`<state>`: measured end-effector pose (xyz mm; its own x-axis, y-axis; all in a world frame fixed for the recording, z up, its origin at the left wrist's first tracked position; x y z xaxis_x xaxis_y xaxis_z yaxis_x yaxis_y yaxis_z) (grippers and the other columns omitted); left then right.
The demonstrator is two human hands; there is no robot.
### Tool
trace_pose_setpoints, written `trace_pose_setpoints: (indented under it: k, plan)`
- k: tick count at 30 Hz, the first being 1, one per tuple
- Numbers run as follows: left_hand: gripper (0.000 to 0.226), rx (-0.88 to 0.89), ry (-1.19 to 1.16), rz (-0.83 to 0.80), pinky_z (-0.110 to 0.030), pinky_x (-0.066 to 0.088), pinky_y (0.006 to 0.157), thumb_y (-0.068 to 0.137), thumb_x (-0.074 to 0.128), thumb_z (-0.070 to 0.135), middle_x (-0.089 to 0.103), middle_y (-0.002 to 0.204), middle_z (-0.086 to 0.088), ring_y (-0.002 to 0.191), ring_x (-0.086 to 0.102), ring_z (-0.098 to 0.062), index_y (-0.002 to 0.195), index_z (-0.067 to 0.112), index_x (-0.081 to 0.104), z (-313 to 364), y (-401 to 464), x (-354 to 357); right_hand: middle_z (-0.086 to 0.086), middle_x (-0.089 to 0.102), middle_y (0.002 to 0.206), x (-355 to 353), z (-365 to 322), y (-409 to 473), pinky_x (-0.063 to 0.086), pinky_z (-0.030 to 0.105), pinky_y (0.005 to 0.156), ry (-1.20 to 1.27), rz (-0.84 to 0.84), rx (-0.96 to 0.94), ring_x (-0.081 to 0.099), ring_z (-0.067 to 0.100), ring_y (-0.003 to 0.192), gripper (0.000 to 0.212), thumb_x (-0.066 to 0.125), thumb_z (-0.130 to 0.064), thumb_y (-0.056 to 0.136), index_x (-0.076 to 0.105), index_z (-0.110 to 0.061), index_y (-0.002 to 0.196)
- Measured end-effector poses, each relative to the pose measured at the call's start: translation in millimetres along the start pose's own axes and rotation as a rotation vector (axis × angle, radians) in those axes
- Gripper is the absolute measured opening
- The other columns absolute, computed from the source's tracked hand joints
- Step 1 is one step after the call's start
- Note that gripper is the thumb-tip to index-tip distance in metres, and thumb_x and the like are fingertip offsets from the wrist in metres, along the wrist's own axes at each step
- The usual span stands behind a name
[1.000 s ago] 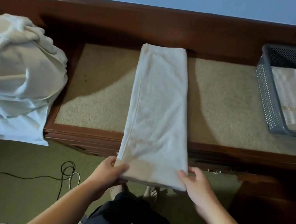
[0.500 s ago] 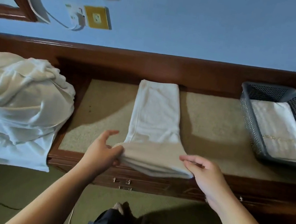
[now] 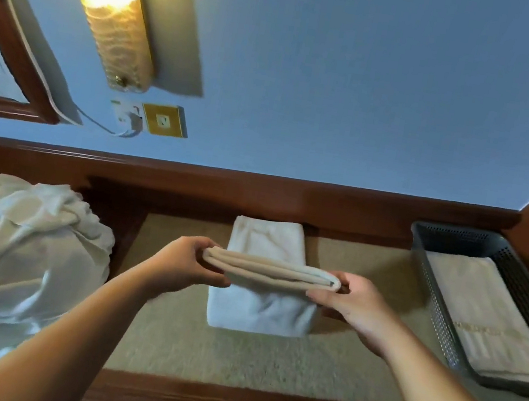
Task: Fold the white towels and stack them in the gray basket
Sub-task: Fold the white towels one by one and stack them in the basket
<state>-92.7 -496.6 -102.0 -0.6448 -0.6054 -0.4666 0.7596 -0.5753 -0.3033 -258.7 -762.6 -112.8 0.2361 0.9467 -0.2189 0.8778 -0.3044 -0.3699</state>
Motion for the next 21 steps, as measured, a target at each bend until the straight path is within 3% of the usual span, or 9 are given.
trace_pose_setpoints:
  k: [4,9,12,16,21]
  plan:
    - [0.015,0.017,0.016,0.078,-0.037,0.061,0.072,0.084,0.086,0.024,0.077,0.078,-0.007,0.068,0.072,-0.015,0.095,0.019,0.076,1,48,-13,0.004,0.077,0.084,-10,-4,54,0.056,0.027,0.063,-0.131,0.085,-0.014,0.071,0.017,0.073,0.014,0.073,-0.007,0.093,0.076,-0.016,0.104]
    - [0.014,-0.029,0.055,0.117,-0.021,0.049,0.057,0.09,0.08,0.036,0.075,0.072,0.003,0.059,0.068,-0.006,0.091,0.023,0.074,-5,116,-24,0.004,0.075,0.075,-21,-4,127,0.049,0.023,0.05,-0.094,0.17,0.056,0.066,0.012,0.057,0.009,0.067,-0.02,0.101,0.068,-0.012,0.104]
    - [0.014,-0.073,0.038,0.166,-0.022,0.048,0.062,0.088,0.081,0.039,0.073,0.07,0.011,0.062,0.065,0.0,0.087,0.027,0.075,-17,161,-27,0.006,0.076,0.077,-27,1,172,0.05,0.025,0.053,-0.077,0.19,0.1,0.066,0.014,0.059,0.013,0.066,-0.027,0.101,0.068,-0.014,0.101]
    - [0.017,-0.164,-0.019,0.217,-0.032,0.056,0.073,0.087,0.082,0.042,0.077,0.083,0.004,0.08,0.072,-0.013,0.089,0.025,0.078,-47,222,-19,0.005,0.077,0.078,-33,16,237,0.055,0.031,0.061,-0.067,0.201,0.16,0.07,0.02,0.068,0.021,0.065,-0.033,0.102,0.07,-0.013,0.099]
    - [0.025,-0.301,-0.088,0.309,-0.042,0.061,0.08,0.085,0.081,0.045,0.077,0.081,0.001,0.082,0.074,-0.022,0.09,0.021,0.077,-101,288,4,0.004,0.079,0.083,-28,54,310,0.062,0.037,0.072,-0.044,0.217,0.273,0.075,0.026,0.083,0.019,0.061,-0.033,0.104,0.068,-0.016,0.101]
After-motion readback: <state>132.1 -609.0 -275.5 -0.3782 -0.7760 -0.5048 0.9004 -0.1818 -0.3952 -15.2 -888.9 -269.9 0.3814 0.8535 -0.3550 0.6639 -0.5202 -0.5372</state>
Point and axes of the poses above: each hand's wrist, its own y-axis towards the middle knuckle, its own x-axis out of the palm, z = x × y, the point moved 8 cm from there along y, towards the middle knuckle
